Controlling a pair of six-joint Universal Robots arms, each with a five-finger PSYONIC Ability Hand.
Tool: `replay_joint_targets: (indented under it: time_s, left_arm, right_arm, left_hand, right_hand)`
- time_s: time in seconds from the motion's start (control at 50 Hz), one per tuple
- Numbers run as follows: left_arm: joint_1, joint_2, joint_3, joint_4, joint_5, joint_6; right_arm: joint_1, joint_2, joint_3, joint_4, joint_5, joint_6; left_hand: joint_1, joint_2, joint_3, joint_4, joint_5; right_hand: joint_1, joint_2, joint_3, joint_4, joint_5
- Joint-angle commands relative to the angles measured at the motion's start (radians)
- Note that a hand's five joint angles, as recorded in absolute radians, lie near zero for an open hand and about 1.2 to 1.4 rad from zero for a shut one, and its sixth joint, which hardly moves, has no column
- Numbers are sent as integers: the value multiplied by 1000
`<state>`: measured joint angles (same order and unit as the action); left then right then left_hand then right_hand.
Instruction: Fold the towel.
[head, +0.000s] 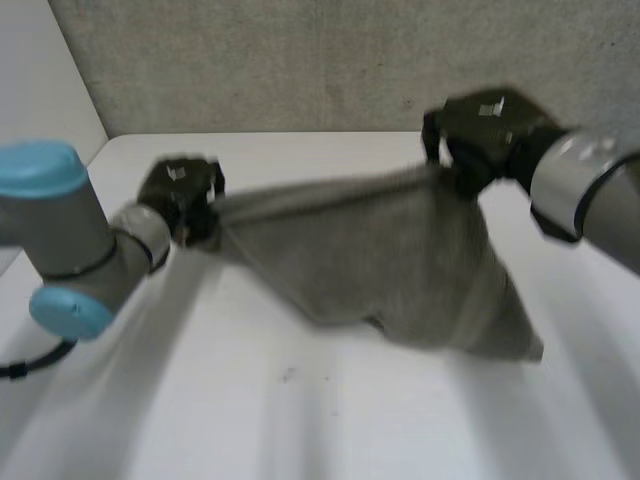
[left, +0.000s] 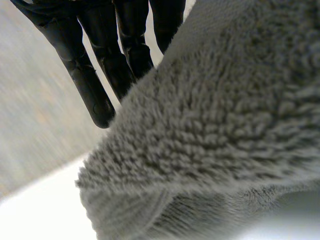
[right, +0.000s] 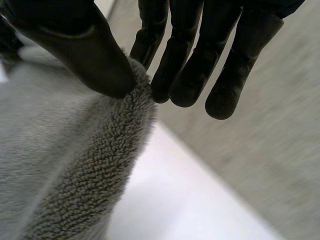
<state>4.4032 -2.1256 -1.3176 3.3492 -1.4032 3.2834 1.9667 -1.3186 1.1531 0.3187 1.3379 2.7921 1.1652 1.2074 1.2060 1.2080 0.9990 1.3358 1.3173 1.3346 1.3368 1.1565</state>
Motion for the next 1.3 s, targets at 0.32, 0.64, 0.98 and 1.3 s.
replay_joint_targets:
  time_s: [0.32, 0.64, 0.98, 1.3]
  left_arm:
    - [8, 210, 148, 53, -358, -401]
    - [64, 122, -446, 6, -169, -292]
    - [228, 298, -560, -54, -154, -143]
    - [377, 338, -600, -39, -143, -47]
  right_arm:
    - [83, 67, -25, -364, 75, -46]
    - [103, 300, 338, -214, 58, -221]
    - [-20, 46, 598, -274, 15, -210]
    - [-74, -13, 755, -437, -54, -177]
  left_hand:
    - [231, 189, 190, 188, 223]
    - [-70, -113, -111, -113, -79]
    - [-635, -677, -675, -677, -643]
    - [-834, -876, -875, -877, -843]
  right_hand:
    - [60, 79, 62, 60, 65]
    - [60, 79, 62, 60, 65]
    - [60, 79, 62, 60, 65]
    - [60, 79, 62, 60, 65]
